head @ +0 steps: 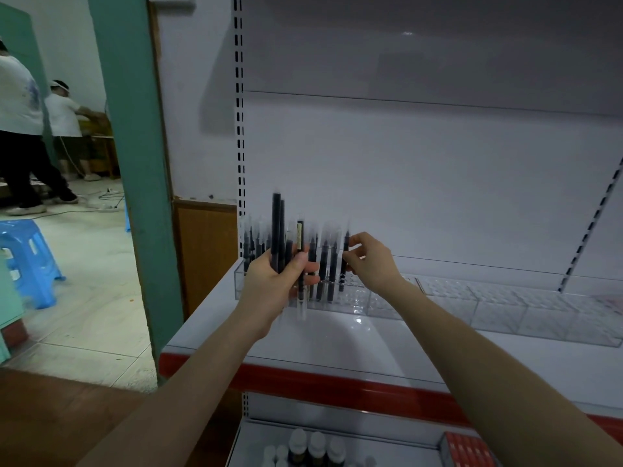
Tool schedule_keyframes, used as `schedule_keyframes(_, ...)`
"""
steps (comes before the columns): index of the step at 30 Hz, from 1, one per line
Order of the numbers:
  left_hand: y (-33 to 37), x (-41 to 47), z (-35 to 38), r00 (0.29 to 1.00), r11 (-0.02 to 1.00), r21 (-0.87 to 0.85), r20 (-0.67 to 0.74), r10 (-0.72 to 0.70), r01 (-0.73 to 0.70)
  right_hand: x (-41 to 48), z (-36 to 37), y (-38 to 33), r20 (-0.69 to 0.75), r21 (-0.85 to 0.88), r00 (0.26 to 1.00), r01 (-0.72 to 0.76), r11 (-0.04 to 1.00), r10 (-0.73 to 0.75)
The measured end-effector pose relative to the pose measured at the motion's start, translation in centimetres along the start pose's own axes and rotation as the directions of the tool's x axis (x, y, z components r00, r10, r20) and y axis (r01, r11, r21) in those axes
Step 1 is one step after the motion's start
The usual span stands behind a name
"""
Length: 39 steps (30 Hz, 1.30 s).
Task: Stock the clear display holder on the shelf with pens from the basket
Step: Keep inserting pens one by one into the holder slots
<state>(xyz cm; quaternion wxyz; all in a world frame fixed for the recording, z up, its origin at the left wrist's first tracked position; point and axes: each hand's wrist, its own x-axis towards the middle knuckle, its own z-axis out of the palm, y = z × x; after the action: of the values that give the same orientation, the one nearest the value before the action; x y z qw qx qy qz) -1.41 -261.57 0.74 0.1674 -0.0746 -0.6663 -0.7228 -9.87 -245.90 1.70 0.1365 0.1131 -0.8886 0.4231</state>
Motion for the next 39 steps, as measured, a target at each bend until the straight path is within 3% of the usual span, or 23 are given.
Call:
schedule_keyframes(7,-0.2,0.2,0.0,1.0,1.0,-0.028,-0.015,-0.012,0.011,0.3,0.4,0.2,0.007,-0.101,1.0,-0.009,0.995,0.01)
schedule_keyframes(12,-0.1,0.1,-0.1,1.0,0.998,-0.064,-0.025,0.012,-0.014,0.1,-0.2,0.1,0.03,-0.041,0.999,-0.041,0.998,0.042)
schedule_keyframes(17,0.1,0.3,0.2,1.0,0.993,-0.119,-0.025,0.015,-0.018,-2.6,-1.3,-0.9,-0.182,0.128,0.98,0.108,0.986,-0.084)
schedule_keyframes(23,0.8,0.1,1.5,0.999,0.979,-0.201,-0.036,0.007,-0.014,-6.1,-1.2,-1.4,0.262,0.246,0.952,0.089,0.965,-0.155)
schedule_keyframes(28,2.1,-0.3,1.6,0.996,0.968,-0.242,-0.073,0.056,-0.072,-6.7,-1.9,-1.2,0.236,0.248,0.95,0.143,0.958,-0.203)
schedule_keyframes(32,2.3,0.0,0.7,0.982,0.968,-0.221,-0.167,0.084,-0.121,-7.0,-3.2,-0.9,0.284,0.298,0.954,0.005,0.955,-0.094)
schedule_keyframes(34,2.1,0.0,0.4,0.985,0.976,-0.202,-0.164,0.051,-0.084,-6.8,-3.8,-1.0,0.273,0.487,0.962,-0.136,0.863,-0.002)
schedule_keyframes(36,1.8,-0.2,0.5,0.99,0.984,-0.176,-0.141,0.011,-0.036,-6.3,-4.2,-1.3,0.245,0.743,0.964,-0.254,0.62,0.101)
schedule_keyframes(39,1.3,-0.6,1.1,0.995,0.997,-0.082,-0.093,-0.017,0.01,-5.4,-4.3,-2.2,0.214,0.931,0.962,-0.254,0.263,0.17)
